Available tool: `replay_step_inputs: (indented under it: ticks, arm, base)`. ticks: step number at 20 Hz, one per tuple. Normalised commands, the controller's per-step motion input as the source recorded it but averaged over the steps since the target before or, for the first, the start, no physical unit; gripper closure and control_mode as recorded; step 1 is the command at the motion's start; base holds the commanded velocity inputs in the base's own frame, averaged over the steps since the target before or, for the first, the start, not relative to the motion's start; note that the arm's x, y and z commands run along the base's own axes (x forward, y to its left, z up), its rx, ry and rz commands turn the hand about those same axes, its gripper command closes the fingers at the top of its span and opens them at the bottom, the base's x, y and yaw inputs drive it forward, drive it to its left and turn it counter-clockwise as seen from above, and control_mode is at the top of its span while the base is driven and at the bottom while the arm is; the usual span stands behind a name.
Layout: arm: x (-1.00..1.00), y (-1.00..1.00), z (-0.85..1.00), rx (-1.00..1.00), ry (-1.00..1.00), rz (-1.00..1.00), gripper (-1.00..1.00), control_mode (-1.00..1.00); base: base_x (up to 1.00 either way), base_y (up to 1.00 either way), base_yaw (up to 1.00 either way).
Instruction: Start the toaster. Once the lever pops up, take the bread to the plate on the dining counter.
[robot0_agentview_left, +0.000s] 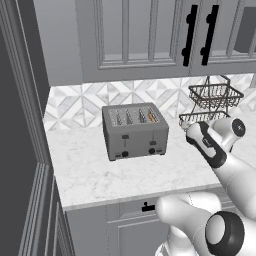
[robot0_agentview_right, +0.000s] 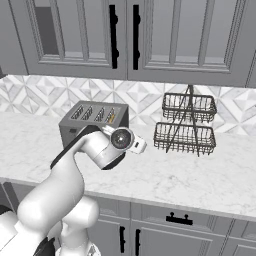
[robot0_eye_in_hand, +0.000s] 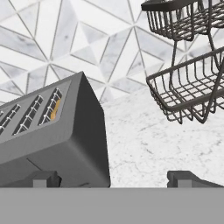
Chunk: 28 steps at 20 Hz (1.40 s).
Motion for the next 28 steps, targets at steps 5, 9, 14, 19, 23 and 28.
replay_step_inputs:
  ticks: [5, 9, 14, 19, 23, 28]
  arm:
    - [0.0, 0.0, 0.0, 0.0, 0.0, 0.0, -1.0, -1.0]
    - [0.0, 0.0, 0.0, 0.0, 0.0, 0.0, -1.0, -1.0]
    - [0.0, 0.0, 0.0, 0.0, 0.0, 0.0, -1.0, -1.0]
    - [0.0, 0.0, 0.0, 0.0, 0.0, 0.0, -1.0, -1.0]
    - [0.0, 0.0, 0.0, 0.0, 0.0, 0.0, -1.0, -1.0]
    - [0.0, 0.0, 0.0, 0.0, 0.0, 0.0, -1.0, -1.0]
  base:
    - [0.0, 0.0, 0.0]
    - [0.0, 0.0, 0.0]
    - [0.0, 0.0, 0.0]
    - [0.0, 0.0, 0.0]
    - [0.0, 0.0, 0.0]
    - [0.0, 0.0, 0.0]
